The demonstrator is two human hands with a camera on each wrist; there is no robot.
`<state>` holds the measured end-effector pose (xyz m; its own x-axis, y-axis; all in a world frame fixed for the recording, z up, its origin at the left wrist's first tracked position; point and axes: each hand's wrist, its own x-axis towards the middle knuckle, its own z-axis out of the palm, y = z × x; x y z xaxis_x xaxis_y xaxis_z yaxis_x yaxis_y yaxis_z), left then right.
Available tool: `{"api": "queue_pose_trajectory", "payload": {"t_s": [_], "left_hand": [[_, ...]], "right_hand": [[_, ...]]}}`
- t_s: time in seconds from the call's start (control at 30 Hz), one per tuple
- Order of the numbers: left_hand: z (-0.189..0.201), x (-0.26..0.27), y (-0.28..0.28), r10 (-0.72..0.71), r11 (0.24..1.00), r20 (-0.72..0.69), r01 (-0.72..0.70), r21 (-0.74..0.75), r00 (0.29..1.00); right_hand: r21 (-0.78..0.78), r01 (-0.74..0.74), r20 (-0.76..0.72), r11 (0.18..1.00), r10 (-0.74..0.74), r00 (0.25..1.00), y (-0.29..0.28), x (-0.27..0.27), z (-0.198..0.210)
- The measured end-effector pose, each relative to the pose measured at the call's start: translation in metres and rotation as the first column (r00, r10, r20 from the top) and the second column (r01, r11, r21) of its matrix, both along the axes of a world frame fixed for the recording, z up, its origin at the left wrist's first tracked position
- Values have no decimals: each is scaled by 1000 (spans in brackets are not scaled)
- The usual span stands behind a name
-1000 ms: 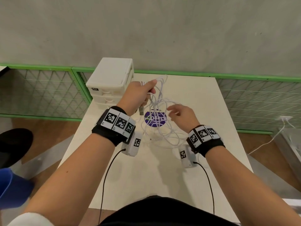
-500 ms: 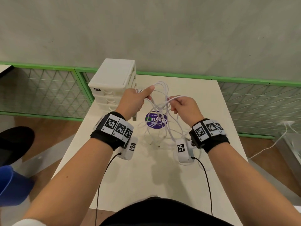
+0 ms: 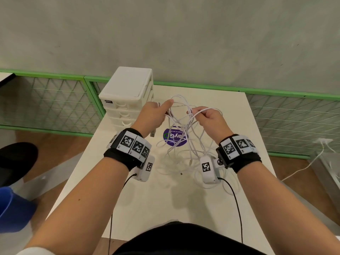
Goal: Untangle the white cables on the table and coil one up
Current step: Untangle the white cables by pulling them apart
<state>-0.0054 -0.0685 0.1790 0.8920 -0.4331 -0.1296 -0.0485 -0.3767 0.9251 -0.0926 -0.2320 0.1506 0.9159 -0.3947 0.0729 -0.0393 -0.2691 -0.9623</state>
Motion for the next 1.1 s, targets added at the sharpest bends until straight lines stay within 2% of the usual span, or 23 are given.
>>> {"api": "queue_pose_trajectory", "payload": {"t_s": [0.07, 0.17, 0.27, 0.33, 0.47, 0.57, 0.67, 0.73, 0.8, 0.87, 0.93, 1.0, 1.1], "left_hand": [[0, 4, 2, 23, 999, 16, -24, 34, 1000], [1, 4, 0, 38, 999, -6, -38, 5, 999], [1, 2, -4, 80, 996, -44, -82, -35, 996], [1, 3, -6, 119, 991, -68, -123, -49, 991], [0, 4, -8, 169, 982, -77, -175, -73, 983], [-2, 4, -10, 206, 972, -83, -214, -93, 975], [-4, 7, -8, 238, 965, -81, -245, -93, 968], [-5, 10, -5, 269, 957, -79, -275, -96, 960], [-7, 13, -3, 277, 955, -69, -283, -92, 958], [-10, 14, -2, 261, 962, -52, -264, -68, 964], [-12, 14, -2, 238, 971, -22, -239, -15, 971], [-15, 15, -3, 208, 977, 11, -209, 43, 978], [-13, 11, -6, 120, 979, 103, -135, 152, 987]], "right_hand": [[-32, -12, -4, 999, 12, 1000, -5, -1, 2], [-93, 62, -38, 994, -66, 997, -13, 1, -1], [-227, -7, -135, 974, -24, 990, -18, -1, -2], [-257, -39, -145, 966, 1, 989, -20, -3, -2], [-103, 34, -151, 994, -50, 987, -12, -7, -4], [-39, -111, -259, 993, 97, 961, -4, -12, -4], [-135, -293, -346, 947, 232, 909, -4, -17, -13], [-127, -326, -361, 937, 263, 895, -8, -20, -17], [-44, -276, -334, 960, 246, 910, -11, -22, -18], [-29, -153, -261, 988, 140, 955, -14, -23, -15], [-93, -3, -159, 996, -12, 987, -17, -23, -9], [-133, 94, -64, 987, -103, 993, -22, -21, -3], [-316, 81, 20, 945, -79, 997, -23, -16, 6]]}}
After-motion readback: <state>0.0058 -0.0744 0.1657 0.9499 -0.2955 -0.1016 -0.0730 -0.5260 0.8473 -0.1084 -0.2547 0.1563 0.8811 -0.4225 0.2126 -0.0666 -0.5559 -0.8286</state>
